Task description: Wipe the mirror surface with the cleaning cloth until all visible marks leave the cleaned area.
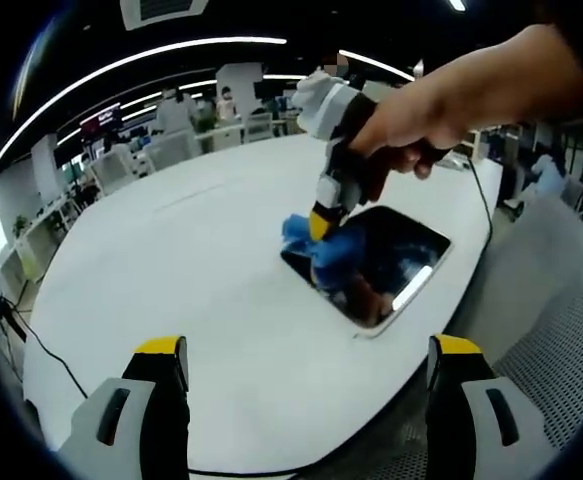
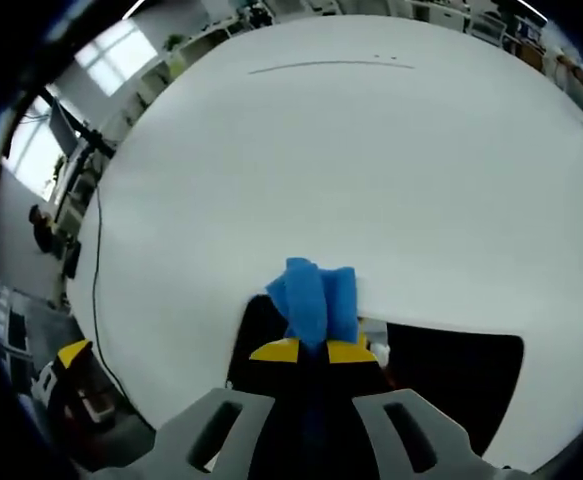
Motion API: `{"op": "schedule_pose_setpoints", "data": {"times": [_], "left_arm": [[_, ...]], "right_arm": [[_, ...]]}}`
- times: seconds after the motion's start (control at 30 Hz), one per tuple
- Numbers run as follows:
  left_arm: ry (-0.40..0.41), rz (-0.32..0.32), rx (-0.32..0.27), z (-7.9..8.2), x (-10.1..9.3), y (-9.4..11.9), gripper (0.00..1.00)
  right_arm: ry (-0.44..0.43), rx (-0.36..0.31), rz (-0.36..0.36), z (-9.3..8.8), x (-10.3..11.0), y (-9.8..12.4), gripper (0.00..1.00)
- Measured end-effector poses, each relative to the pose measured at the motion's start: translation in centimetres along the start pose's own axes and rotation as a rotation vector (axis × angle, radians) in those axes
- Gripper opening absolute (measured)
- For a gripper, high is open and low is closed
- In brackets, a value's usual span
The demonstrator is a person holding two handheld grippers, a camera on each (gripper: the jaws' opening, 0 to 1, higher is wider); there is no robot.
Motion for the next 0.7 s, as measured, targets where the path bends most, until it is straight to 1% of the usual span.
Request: {"op": "schedule_pose_setpoints", "data": {"times": [0.1,0.17,0.23,0.3,0.33,0.43,0.5,0.53,0.57,0.63,0.7], "left_arm": [[0.005,0.006,-0.002,0.0,0.2,0.0,1.0],[0.004,0.007,-0.003,0.1,0.2,0.0,1.0],[-0.003,0.013,-0.014,0.3,0.3,0.0,1.0],[0.001,0.012,-0.015,0.3,0.3,0.0,1.0],[0.003,0.01,-0.012,0.3,0.3,0.0,1.0],[0.008,0.005,0.013,0.1,0.3,-0.1,1.0],[0.011,0.008,0.008,0.2,0.3,0.0,1.0],[0.01,0.014,-0.007,0.5,0.4,0.1,1.0],[0.009,0.015,-0.014,0.6,0.5,0.1,1.0],[0.01,0.01,-0.014,0.5,0.5,0.0,1.0],[0.004,0.01,-0.014,0.5,0.6,-0.1,1.0]], "right_arm": [[-0.001,0.003,-0.004,0.3,-0.7,0.1,0.01],[-0.009,0.005,-0.002,0.6,-1.4,-0.5,0.01],[-0.013,0.004,0.003,0.9,-1.3,-0.5,0.01],[-0.008,0.001,0.005,0.3,-0.8,0.1,0.01],[-0.005,0.003,0.002,0.9,-1.1,-0.7,0.01],[0.007,0.004,-0.008,1.2,-1.0,-0.9,0.01],[0.008,0.006,-0.009,1.2,-1.1,-0.9,0.01],[0.003,0.008,-0.007,1.6,-1.5,-1.6,0.01],[-0.002,0.008,-0.005,1.7,-1.6,-1.7,0.01],[-0.027,0.005,0.001,2.0,-2.1,-2.3,0.01],[-0.016,0.007,-0.004,2.4,-2.2,-3.0,0.01]]}}
Point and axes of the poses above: the point that each gripper's makers call its tool centre point, and the gripper's own axes: y roughly backward along the fingers, x roughly to its left, z roughly out of its top, the point moved 3 cm from there along y, roughly backward along the fingers
